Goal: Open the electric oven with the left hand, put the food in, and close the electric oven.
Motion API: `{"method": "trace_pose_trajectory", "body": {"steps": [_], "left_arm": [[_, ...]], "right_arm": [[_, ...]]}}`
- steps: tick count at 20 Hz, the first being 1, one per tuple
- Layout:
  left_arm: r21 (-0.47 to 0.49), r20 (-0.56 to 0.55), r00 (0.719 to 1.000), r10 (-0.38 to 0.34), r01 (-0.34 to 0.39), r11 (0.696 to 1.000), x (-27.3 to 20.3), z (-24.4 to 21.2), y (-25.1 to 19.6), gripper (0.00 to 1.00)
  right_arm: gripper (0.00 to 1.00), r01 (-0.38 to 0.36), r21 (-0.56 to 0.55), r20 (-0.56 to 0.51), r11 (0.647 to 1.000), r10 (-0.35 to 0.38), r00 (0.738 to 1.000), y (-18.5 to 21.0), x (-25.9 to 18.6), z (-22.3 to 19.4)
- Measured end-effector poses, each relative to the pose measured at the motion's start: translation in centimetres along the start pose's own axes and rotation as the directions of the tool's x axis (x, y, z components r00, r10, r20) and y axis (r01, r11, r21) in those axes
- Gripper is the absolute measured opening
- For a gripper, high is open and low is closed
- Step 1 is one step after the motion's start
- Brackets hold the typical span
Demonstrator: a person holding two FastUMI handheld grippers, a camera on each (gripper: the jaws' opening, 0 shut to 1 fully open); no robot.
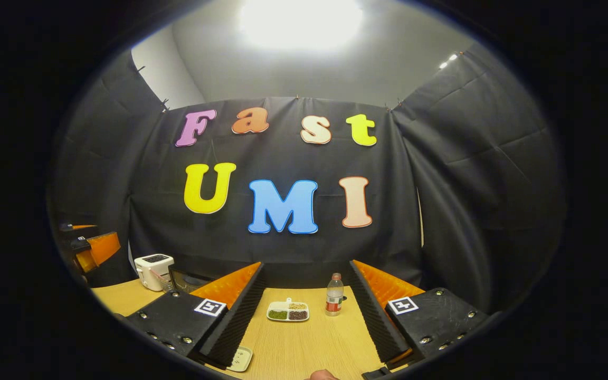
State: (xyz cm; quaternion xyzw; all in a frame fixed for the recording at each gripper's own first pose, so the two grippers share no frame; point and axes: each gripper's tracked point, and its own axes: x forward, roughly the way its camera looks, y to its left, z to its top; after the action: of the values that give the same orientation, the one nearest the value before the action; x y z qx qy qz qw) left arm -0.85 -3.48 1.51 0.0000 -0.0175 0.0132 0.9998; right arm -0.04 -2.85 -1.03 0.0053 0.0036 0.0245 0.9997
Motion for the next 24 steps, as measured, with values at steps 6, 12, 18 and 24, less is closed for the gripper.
{"method": "trace_pose_trajectory", "body": {"steps": [6, 12, 18, 24], "left_arm": [[0.024, 0.017, 1.0, -0.001, 0.001, 1.0, 2.0, 0.4, -0.9, 0.9], [0.0, -0.018, 1.0, 0.008, -0.008, 1.0, 7.6, -1.4, 0.2, 0.9], [-0.009, -0.043, 0.999, -0.022, 0.022, 1.0, 14.5, -3.9, 1.5, 1.0], [-0.022, -0.103, 0.993, -0.065, 0.063, 0.998, 21.0, -8.7, 2.6, 1.0]], "right_arm": [[0.96, -0.035, -0.004, 0.0, 0.999, 0.035, 0.999, -0.8, -0.2, -1.1], [0.96, -0.018, -0.017, 0.012, 1.0, 0.018, 1.0, -0.8, 0.9, -0.9], [0.95, 0.056, -0.001, 0.002, 0.998, -0.056, 0.998, -0.1, 3.6, -1.4], [0.96, 0.101, -0.022, -0.017, 0.995, -0.101, 0.995, 2.1, 6.1, -2.2]]}}
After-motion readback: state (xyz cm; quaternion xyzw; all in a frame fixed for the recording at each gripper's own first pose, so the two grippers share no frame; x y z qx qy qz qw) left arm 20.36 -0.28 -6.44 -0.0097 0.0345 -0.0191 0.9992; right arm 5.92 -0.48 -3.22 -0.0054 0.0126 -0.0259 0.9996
